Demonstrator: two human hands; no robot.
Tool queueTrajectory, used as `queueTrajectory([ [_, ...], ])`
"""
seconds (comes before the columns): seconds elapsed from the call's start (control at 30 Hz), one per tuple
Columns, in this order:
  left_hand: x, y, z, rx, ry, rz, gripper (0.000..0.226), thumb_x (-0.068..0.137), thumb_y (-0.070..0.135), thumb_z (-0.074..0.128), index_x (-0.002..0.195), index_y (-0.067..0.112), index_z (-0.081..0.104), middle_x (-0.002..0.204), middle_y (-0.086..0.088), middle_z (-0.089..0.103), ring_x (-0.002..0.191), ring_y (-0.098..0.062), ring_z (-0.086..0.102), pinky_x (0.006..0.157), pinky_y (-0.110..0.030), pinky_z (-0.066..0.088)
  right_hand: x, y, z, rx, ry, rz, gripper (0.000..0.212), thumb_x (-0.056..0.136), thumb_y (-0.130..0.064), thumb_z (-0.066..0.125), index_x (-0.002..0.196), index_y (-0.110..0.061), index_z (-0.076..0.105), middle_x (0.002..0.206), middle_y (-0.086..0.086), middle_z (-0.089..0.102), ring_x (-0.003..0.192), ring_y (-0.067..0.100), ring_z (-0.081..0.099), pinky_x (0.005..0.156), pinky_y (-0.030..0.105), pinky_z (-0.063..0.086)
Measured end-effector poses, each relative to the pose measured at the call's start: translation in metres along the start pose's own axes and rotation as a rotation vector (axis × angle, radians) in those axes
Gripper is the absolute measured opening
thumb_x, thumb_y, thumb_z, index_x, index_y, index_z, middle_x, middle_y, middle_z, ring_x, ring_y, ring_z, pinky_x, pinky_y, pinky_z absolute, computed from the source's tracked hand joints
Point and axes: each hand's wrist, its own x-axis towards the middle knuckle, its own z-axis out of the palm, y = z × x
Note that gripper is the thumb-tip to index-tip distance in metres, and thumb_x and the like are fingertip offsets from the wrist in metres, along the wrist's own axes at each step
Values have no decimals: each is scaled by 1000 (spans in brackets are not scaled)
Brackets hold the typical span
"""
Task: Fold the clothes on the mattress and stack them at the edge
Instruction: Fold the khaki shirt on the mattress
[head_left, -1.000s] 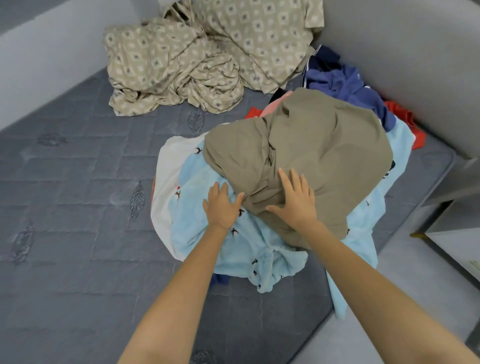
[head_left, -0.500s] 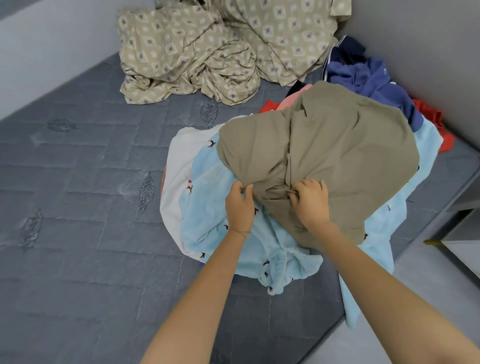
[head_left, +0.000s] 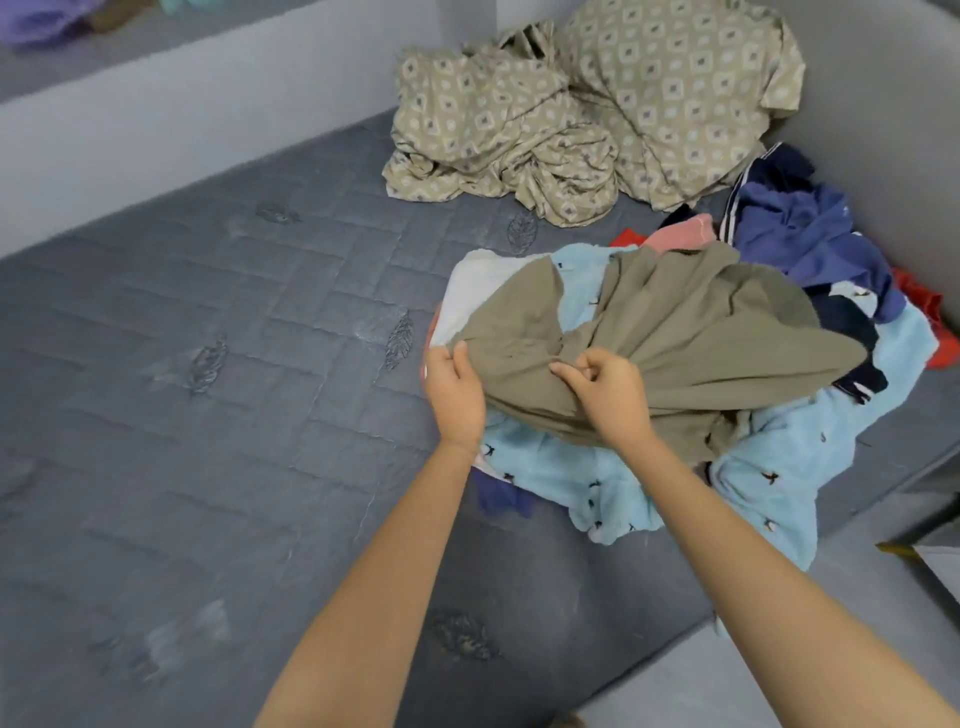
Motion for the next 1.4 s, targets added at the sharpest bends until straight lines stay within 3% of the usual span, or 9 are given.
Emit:
queueTrajectory([
  [0.3, -15, -28, -191, -1, 61, 54, 42, 99, 10, 47, 65, 21, 27, 59, 7, 28, 48, 1, 32, 52, -16, 31, -118, -86, 111, 16, -94, -70, 49, 80, -36, 76, 50, -20, 40, 52, 2, 47, 50, 11, 38, 52, 25, 28],
  [0.53, -34, -63, -328, 100, 147, 62, 44, 99, 9, 48, 64, 21, 24, 57, 7, 25, 48, -1, 33, 53, -21, 27, -218, -134, 200, 117, -234, -70, 51, 83, -31, 73, 52, -18, 36, 47, -6, 35, 47, 7, 30, 49, 19, 29],
  [0.67, -41, -90, -392, 141, 260, -20, 45, 98, 10, 50, 62, 22, 26, 55, 6, 28, 49, 3, 40, 55, -24, 22, -274, -145, 256, 164, -351, -18, 48, 84, -29, 73, 56, -13, 38, 49, -1, 34, 53, 12, 30, 52, 26, 27],
  [0.87, -61, -134, -449, 152, 386, -109, 45, 98, 13, 50, 62, 22, 26, 58, 7, 28, 50, 0, 37, 59, -25, 24, -298, -152, 297, 56, -500, -70, 35, 82, -31, 75, 57, -21, 51, 57, -4, 53, 54, 8, 45, 61, 28, 37],
  [1.0, -87, -170, -449, 143, 309, -147, 46, 98, 11, 50, 61, 21, 24, 57, 5, 25, 55, -9, 25, 60, -32, 26, -310, -135, 310, 68, -599, -28, 21, 78, -25, 80, 85, -10, 67, 79, 1, 65, 74, 13, 58, 77, 26, 47],
  [1.17, -124, -186, -429, 102, 205, -168, 45, 97, 6, 50, 61, 20, 27, 58, 5, 25, 57, -10, 26, 62, -32, 26, -328, -115, 310, -6, -759, -96, 55, 79, -23, 79, 126, -8, 56, 115, -5, 57, 103, 6, 52, 86, 9, 36],
  [1.27, -140, -183, -417, 19, 111, -205, 37, 97, 7, 51, 63, 18, 43, 58, 4, 42, 57, -12, 39, 61, -30, 35, -334, -111, 307, 132, -765, 104, 60, 88, -29, 69, 139, -10, 45, 126, -2, 53, 112, 8, 51, 92, 13, 37],
  [1.33, -151, -180, -408, -23, -35, -215, 22, 98, 9, 49, 84, 6, 65, 80, -9, 67, 76, -23, 63, 75, -33, 49, -330, -112, 304, 181, -727, 238, 59, 92, -41, 60, 140, -9, 45, 128, 0, 55, 115, 10, 52, 97, 17, 37],
  [1.4, -163, -178, -396, -55, -227, -213, 23, 100, 9, 46, 104, -2, 66, 97, -18, 69, 89, -35, 65, 82, -38, 49, -321, -112, 301, 194, -764, 348, 60, 92, -51, 53, 130, -4, 54, 127, 9, 61, 117, 21, 57, 106, 32, 40],
])
